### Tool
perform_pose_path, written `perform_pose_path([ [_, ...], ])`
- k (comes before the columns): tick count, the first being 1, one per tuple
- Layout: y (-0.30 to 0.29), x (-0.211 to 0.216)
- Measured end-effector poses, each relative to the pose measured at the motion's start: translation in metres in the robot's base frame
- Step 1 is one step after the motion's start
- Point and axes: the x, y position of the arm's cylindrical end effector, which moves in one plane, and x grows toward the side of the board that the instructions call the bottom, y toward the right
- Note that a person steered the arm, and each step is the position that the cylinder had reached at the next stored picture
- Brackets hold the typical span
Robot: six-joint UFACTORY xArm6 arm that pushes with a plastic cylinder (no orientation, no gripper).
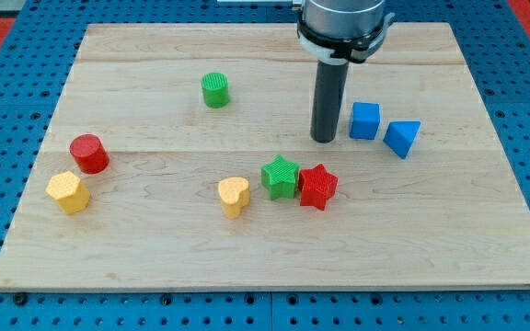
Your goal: Point your arm to the green circle
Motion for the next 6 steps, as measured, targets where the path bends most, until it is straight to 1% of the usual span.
perform_pose_path([
  [1, 0.023, -0.022],
  [2, 0.052, -0.032],
  [3, 0.047, -0.093],
  [4, -0.007, -0.153],
  [5, -0.093, -0.114],
  [6, -0.146, -0.106],
])
